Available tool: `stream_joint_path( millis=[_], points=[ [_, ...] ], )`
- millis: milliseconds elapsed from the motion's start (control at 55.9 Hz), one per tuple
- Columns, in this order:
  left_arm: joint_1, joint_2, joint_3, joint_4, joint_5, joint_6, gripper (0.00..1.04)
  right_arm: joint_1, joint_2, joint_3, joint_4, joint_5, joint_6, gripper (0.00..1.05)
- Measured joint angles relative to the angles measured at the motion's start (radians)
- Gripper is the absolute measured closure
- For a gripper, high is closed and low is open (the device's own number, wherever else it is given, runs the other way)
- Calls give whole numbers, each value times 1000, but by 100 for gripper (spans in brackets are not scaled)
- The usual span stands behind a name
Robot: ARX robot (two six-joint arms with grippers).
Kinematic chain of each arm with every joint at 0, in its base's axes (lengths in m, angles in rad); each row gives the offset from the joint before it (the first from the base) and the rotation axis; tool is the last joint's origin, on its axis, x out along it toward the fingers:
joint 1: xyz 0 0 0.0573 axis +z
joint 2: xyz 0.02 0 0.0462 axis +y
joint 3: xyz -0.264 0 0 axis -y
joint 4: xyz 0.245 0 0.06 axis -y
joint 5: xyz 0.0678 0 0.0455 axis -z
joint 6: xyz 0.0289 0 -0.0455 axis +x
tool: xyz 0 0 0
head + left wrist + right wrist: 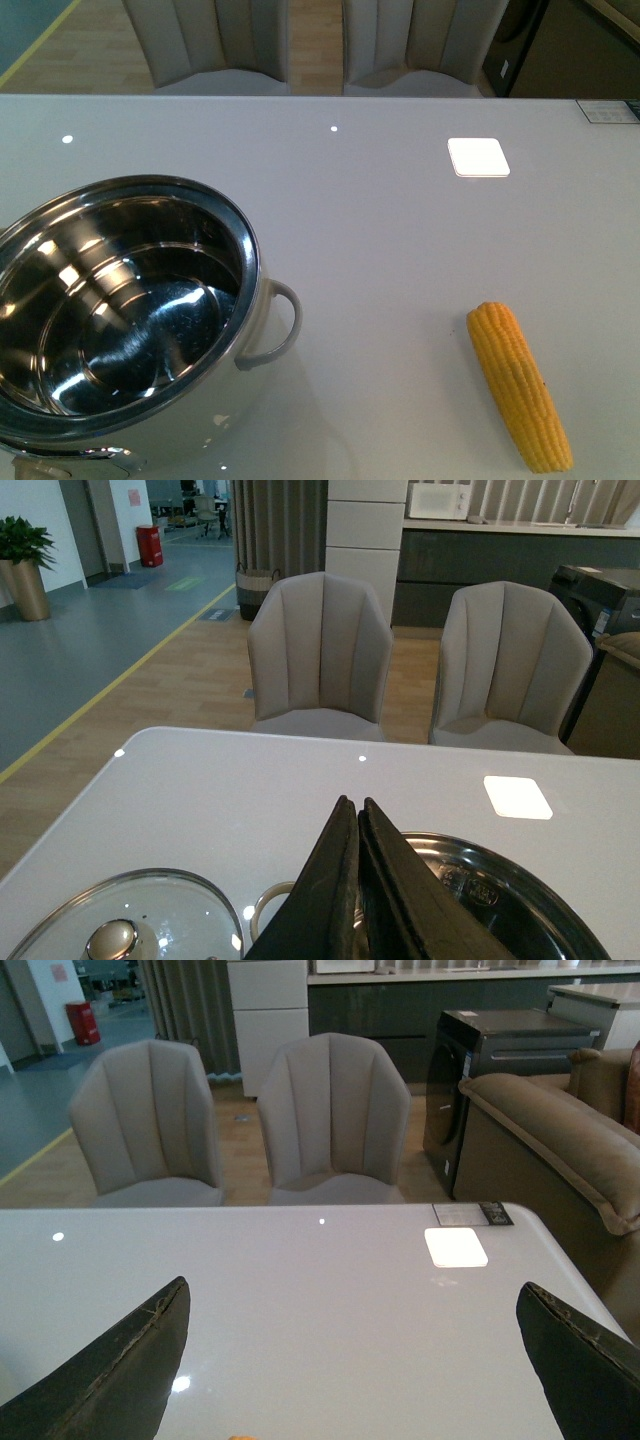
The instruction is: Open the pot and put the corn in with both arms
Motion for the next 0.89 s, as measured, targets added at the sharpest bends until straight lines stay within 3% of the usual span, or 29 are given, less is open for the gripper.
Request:
stream_joint_path(
  millis=[233, 304, 519, 662, 895],
  points=[
    [0, -2, 0, -2, 0, 0, 99, 0, 0, 0, 0, 0, 0, 9],
    [0, -2, 0, -2, 0, 0, 87, 0, 0, 0, 0, 0, 0, 9],
    [0, -2, 0, -2, 0, 0, 31, 0, 0, 0, 0, 0, 0, 9],
    [0, -2, 0, -2, 0, 0, 6, 0, 0, 0, 0, 0, 0, 9],
    [0, -2, 0, -2, 0, 2, 7, -2, 12, 6, -18, -3, 4, 9]
  ],
)
